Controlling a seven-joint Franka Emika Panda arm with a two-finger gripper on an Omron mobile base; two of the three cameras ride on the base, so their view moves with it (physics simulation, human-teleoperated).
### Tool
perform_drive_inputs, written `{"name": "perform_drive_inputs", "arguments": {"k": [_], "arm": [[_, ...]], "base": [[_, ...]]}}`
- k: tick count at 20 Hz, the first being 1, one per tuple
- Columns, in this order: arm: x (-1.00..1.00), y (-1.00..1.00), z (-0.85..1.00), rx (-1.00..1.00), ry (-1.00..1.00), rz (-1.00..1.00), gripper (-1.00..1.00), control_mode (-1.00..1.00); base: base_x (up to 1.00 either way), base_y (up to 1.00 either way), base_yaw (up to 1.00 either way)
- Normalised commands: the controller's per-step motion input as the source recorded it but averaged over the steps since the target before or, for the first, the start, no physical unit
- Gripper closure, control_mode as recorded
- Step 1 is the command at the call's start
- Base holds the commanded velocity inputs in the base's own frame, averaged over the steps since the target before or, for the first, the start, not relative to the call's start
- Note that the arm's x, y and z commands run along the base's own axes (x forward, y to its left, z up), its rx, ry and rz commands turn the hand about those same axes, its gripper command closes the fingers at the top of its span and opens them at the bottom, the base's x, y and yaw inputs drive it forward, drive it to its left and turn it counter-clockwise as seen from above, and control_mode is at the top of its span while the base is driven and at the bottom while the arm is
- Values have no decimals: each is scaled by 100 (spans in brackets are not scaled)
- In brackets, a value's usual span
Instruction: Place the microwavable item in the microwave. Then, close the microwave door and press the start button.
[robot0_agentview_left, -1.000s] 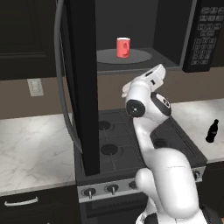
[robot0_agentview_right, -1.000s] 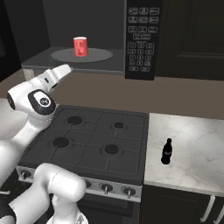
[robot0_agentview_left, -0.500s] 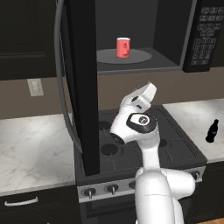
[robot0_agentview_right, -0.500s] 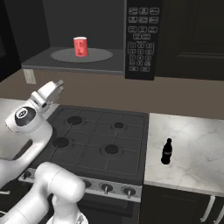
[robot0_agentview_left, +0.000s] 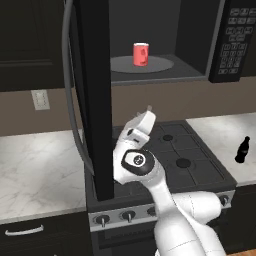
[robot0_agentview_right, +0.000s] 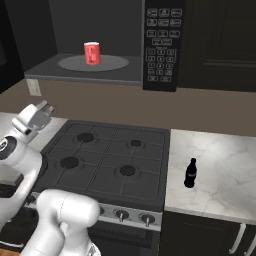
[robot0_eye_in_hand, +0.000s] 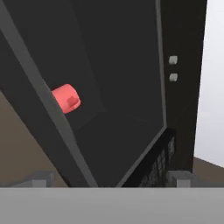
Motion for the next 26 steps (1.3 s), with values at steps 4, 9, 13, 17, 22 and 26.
{"name": "perform_drive_inputs", "arguments": {"k": [4, 9, 13, 17, 22, 26], "arm": [[-35, 100, 2, -6, 0, -11, -100, -100], [-6, 97, -18, -11, 0, -18, -100, -100], [0, 100, -44, -20, 0, -18, -100, -100], [0, 100, -74, -22, 0, -16, -100, -100], [-2, 100, -9, -12, 8, -16, -100, -100], [-6, 81, 49, -10, 8, -16, -100, -100]], "base": [[0, 0, 0], [0, 0, 0], [0, 0, 0], [0, 0, 0], [0, 0, 0], [0, 0, 0]]}}
